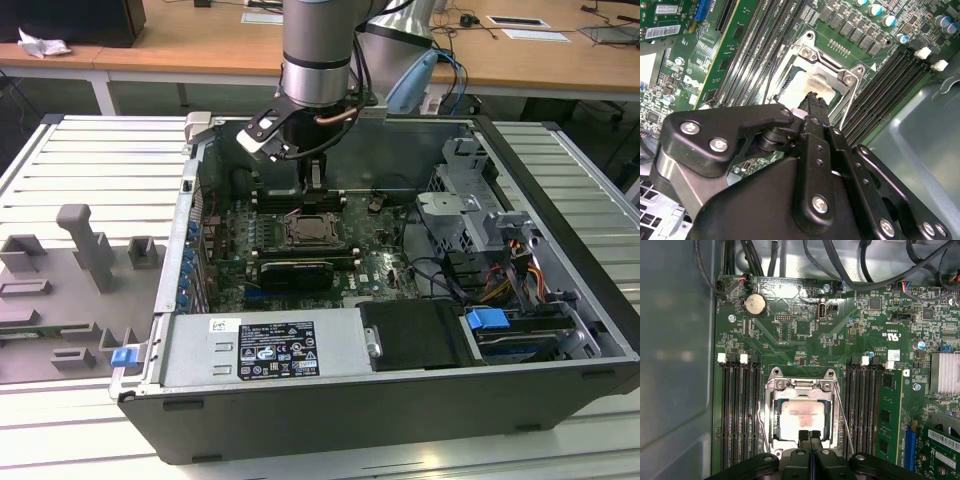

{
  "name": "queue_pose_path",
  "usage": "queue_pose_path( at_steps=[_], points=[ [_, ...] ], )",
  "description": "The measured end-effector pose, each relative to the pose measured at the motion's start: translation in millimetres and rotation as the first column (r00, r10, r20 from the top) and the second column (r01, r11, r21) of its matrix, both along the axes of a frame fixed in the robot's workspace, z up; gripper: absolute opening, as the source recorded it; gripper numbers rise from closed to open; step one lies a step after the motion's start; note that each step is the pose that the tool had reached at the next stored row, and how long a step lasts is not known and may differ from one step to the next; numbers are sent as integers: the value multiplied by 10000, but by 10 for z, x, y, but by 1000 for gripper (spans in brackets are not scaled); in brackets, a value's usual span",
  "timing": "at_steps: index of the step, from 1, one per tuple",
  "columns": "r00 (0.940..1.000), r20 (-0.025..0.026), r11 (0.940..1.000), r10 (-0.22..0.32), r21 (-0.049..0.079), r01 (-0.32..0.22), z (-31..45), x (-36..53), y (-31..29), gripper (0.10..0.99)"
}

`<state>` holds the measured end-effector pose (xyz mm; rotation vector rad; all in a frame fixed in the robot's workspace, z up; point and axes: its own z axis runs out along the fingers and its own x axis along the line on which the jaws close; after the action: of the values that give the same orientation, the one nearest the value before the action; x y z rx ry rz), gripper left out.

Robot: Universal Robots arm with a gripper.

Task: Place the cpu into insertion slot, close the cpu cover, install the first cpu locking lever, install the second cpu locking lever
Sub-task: 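Install the first cpu locking lever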

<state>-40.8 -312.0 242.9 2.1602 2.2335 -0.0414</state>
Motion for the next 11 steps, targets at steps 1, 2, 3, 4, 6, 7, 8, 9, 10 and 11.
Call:
queue_pose_path(
  at_steps=[1,2,3,4,6,7,8,9,10,11],
  points=[
    [10000,0,10000,13,0,-13,0,0,0,106],
    [10000,0,10000,25,0,-25,0,0,0,106],
    [10000,0,10000,44,0,-44,0,0,0,106],
    [10000,0,10000,62,0,-62,0,0,0,106],
    [10000,0,10000,96,0,-96,0,0,0,106],
    [9999,0,9999,120,0,-120,0,0,0,106],
    [9999,0,9999,135,1,-135,0,0,0,106],
    [9999,0,9999,163,1,-163,0,0,0,106],
    [9998,0,9998,203,1,-203,0,0,0,106],
    [9997,0,9997,247,0,-247,0,0,0,106]
  ],
)
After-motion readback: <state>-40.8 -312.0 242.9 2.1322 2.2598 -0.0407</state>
